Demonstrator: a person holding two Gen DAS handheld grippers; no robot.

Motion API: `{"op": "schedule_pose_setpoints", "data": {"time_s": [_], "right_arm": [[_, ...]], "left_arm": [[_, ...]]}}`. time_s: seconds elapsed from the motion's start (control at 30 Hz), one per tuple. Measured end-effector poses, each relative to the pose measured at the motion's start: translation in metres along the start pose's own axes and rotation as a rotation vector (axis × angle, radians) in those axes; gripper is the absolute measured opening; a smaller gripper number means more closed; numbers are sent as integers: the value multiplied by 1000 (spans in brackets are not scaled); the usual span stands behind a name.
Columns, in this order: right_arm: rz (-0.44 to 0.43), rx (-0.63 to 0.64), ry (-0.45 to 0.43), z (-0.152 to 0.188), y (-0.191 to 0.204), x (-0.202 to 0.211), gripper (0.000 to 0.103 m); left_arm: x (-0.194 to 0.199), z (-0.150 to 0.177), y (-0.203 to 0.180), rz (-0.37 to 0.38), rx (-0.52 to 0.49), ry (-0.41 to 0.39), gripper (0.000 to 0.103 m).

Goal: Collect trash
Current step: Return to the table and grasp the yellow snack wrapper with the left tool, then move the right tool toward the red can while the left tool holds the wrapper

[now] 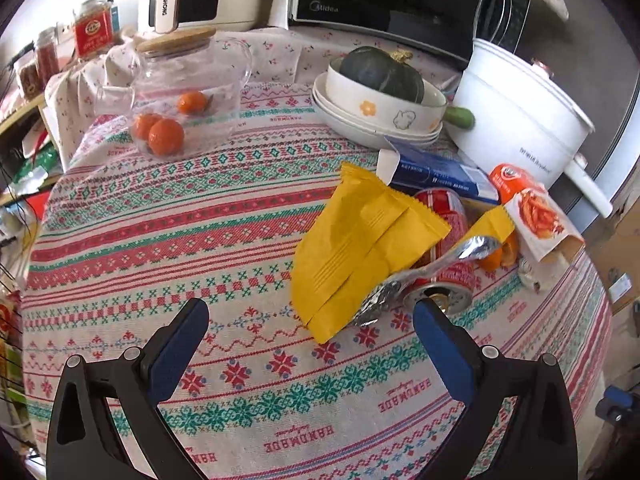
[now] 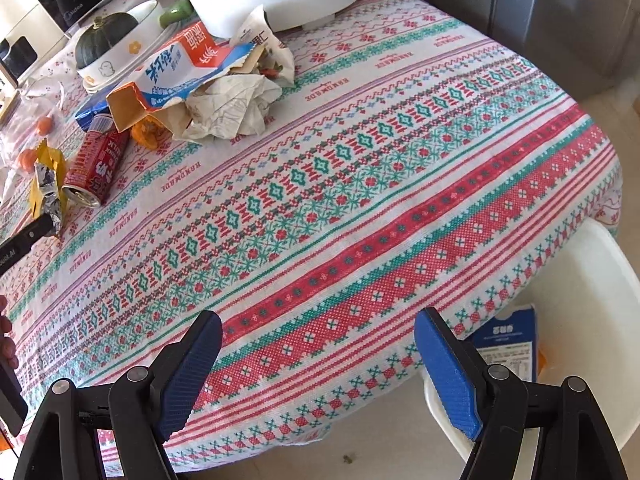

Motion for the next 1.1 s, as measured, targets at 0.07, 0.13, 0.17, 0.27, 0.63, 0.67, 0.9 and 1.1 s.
{"op": "schedule_pose_setpoints", "data": {"time_s": [0.07,0.13,0.17,0.27,0.63,0.67,0.9,1.1], "right_arm": [[-2,-1,3,1,2,-2,83],[1,4,7,2,3,-4,83],[4,6,9,3,3,-5,83],[11,12,18,5,3,-8,83],[80,20,41,4,-17,-19,83],[85,18,44,4,-18,-20,83],[85,31,48,3,-14,-23,83],[76,67,32,2,0,-17,83]], "left_arm": [[1,-6,-5,27,-30,-20,103],[0,-10,-11,39,-85,-31,103],[-1,-13,-13,38,-112,-34,103],[-5,-19,-18,65,-184,-36,103],[-31,-13,-31,102,-320,65,66],[-32,-13,-31,104,-312,74,60],[-18,-7,-34,81,-270,101,36],[22,25,-38,41,-244,115,35]]}}
Point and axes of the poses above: each gripper's, at about its wrist camera, not at the fingertips, and x roughly against the way its jaws point, y to its left, z to its underside, the point moved 7 cm from there along -x, roughly the way its jaws point, and after that the axes turned 15 degrees about y, right-handed, at the moved point
